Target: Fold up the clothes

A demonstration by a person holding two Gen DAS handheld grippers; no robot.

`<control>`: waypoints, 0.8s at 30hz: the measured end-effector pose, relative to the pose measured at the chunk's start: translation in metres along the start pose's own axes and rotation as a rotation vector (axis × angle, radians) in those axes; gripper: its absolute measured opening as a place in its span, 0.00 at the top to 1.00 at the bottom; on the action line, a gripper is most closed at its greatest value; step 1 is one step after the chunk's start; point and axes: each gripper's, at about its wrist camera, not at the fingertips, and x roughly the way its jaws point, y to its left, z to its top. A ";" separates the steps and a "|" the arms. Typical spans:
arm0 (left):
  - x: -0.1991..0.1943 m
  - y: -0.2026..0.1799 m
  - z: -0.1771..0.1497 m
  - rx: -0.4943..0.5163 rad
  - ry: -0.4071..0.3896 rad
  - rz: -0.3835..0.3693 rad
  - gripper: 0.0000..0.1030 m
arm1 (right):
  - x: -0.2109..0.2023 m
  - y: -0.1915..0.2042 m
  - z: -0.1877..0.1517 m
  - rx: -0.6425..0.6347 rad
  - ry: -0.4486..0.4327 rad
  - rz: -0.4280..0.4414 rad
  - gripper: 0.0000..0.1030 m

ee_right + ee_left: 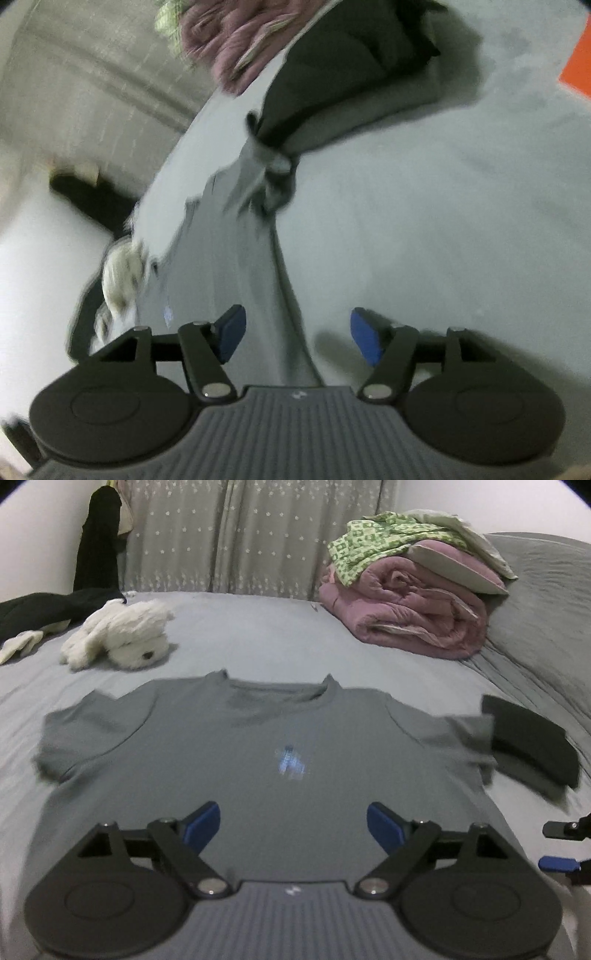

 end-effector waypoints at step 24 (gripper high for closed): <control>0.155 -0.030 0.033 -0.179 -0.058 -0.132 0.08 | 0.122 0.058 0.043 -0.201 -0.411 -0.244 0.85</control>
